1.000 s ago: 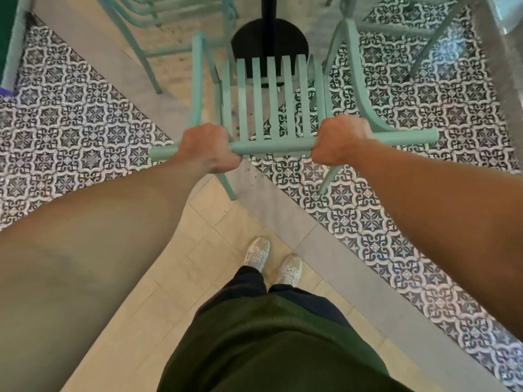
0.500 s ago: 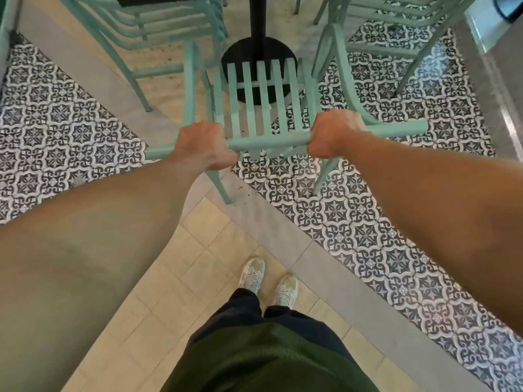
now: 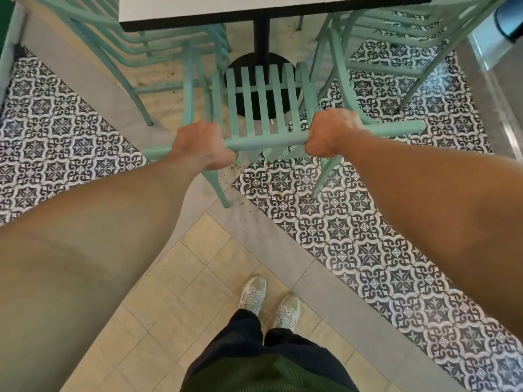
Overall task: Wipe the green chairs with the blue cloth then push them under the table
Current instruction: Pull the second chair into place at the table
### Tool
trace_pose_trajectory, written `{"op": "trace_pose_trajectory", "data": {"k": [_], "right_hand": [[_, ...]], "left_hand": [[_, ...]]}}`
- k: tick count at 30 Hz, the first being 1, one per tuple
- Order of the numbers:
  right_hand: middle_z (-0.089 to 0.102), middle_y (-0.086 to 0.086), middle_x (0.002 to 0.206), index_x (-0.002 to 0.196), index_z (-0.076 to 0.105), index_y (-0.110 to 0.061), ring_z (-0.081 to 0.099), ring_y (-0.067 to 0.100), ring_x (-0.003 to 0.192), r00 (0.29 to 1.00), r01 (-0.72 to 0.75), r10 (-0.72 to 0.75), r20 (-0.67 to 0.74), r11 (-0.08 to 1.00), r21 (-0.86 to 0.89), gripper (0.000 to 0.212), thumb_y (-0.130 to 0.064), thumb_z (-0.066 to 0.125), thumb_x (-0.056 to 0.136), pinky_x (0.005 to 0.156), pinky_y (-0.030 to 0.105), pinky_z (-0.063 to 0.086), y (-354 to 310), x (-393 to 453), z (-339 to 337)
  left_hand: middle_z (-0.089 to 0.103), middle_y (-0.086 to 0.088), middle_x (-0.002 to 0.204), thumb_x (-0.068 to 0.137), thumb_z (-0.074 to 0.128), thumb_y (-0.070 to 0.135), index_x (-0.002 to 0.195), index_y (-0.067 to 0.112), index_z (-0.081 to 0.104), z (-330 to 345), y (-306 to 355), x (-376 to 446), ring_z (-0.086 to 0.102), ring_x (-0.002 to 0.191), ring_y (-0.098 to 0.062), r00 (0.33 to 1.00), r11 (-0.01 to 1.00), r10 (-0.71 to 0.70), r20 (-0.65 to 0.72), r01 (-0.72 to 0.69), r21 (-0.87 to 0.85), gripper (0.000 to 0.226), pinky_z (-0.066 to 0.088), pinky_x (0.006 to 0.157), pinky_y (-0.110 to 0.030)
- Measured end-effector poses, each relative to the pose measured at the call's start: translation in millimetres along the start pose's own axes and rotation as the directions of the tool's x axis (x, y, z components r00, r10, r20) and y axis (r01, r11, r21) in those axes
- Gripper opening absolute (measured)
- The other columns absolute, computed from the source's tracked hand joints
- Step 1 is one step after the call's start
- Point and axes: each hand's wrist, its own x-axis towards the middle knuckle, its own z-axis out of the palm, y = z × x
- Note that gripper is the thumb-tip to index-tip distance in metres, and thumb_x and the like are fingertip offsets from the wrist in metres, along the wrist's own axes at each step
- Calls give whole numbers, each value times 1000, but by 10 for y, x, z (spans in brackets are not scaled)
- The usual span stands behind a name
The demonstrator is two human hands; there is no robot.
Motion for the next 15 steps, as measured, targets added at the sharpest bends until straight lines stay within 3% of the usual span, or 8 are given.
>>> {"op": "trace_pose_trajectory", "data": {"k": [4, 7, 11, 13, 15], "right_hand": [[60, -1, 70, 80, 62, -19, 55, 14, 64, 1000, -8, 9, 17, 1000, -13, 20, -38, 58, 78, 63, 28, 51, 7, 31, 5], [60, -2, 69, 81, 64, -19, 53, 13, 61, 1000, -9, 9, 21, 999, -31, 22, -40, 58, 79, 54, 24, 39, 19, 28, 33], [61, -3, 72, 96, 67, -24, 54, 13, 65, 999, -37, 37, 7, 999, 15, 26, -41, 57, 78, 63, 28, 41, -11, -14, 58], [65, 1, 95, 117, 60, -25, 60, 22, 88, 995, -67, 72, -73, 996, 64, 44, -39, 58, 75, 89, 42, 45, -33, -61, 137], [47, 13, 140, 142, 35, -19, 41, 35, 131, 971, -145, 164, -173, 982, 120, 75, -36, 60, 74, 111, 62, 19, -59, -176, 269]], "left_hand": [[55, 1, 68, 75, 63, 51, 91, 19, 71, -14, 4, -5, 55, 70, -24, 1000, 1000, -3, -7, 3, -6, 37, 37, 61, -31], [53, 2, 66, 75, 64, 53, 88, 18, 69, -50, 32, -37, 51, 65, -20, 1000, 1000, -25, -6, 25, -3, 38, 35, 60, -31], [59, 3, 69, 73, 63, 47, 92, 20, 70, -32, 83, -103, 54, 65, -19, 997, 997, -64, -42, 63, -38, 34, 39, 62, -31], [64, -1, 86, 74, 62, 46, 106, 19, 67, -7, 112, -129, 56, 80, -22, 995, 998, -65, -71, 65, -4, 43, 43, 77, -37], [56, -11, 125, 74, 64, 52, 133, 15, 50, 53, 167, -152, 50, 116, -31, 993, 997, -41, -112, 48, 58, 71, 31, 104, -55]]}}
